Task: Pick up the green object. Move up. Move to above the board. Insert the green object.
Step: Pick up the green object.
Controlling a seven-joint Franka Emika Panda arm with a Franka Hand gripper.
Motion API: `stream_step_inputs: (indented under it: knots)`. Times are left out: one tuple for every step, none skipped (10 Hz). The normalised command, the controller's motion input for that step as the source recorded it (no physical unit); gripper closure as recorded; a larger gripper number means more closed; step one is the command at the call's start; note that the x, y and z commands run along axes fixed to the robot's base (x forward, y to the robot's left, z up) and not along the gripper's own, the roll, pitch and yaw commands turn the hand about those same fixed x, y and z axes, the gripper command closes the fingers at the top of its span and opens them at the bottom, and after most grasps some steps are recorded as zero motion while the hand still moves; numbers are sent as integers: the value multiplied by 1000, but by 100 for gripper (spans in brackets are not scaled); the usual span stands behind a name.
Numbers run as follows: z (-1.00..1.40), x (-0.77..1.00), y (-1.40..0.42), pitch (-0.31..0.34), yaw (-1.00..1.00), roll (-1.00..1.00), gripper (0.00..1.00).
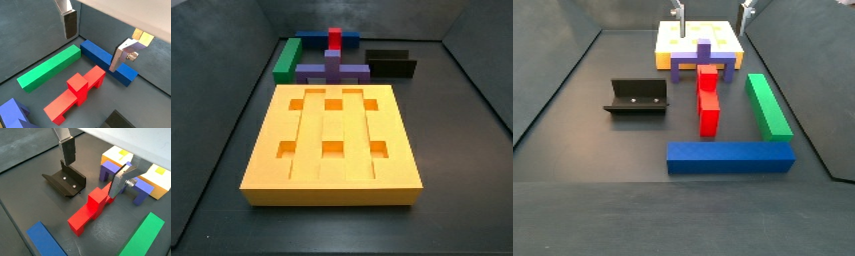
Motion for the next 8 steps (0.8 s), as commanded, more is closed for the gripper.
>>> stream_step_inputs:
  knots:
    - [0, 0, -40, 0, 0, 0, 0]
    - [0, 0, -151, 0, 0, 46, 0]
    - [-329, -326, -206, -170, 0, -14, 0]
    - [-549, -951, -291, -269, 0, -56, 0]
    - [-680, -1000, -206, -194, 0, -61, 0]
    - [-657, -1000, -109, -196, 0, -49, 0]
    - [-466, -1000, -54, -227, 0, -20, 0]
    - [-374, -1000, 0, -249, 0, 0, 0]
